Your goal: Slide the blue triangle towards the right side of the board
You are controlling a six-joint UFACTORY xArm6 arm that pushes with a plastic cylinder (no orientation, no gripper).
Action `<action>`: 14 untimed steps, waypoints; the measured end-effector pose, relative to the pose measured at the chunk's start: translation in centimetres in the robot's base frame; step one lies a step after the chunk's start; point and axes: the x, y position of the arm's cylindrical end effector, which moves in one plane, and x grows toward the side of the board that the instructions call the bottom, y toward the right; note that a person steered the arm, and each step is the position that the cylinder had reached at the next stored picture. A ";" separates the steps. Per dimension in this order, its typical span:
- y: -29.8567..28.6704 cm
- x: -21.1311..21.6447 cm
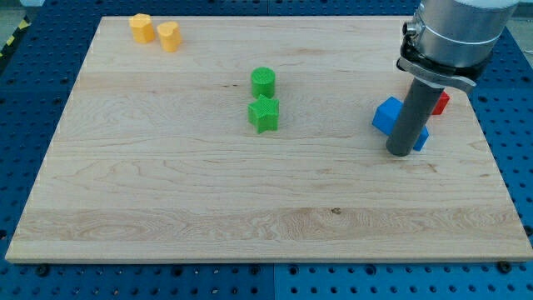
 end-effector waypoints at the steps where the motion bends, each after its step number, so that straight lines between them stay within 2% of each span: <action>1: 1.7 3.4; 3: 3.6 3.1; 6: 3.6 -0.1; 8: 3.5 -4.3; 10: 3.3 -5.3; 14: 2.8 -11.8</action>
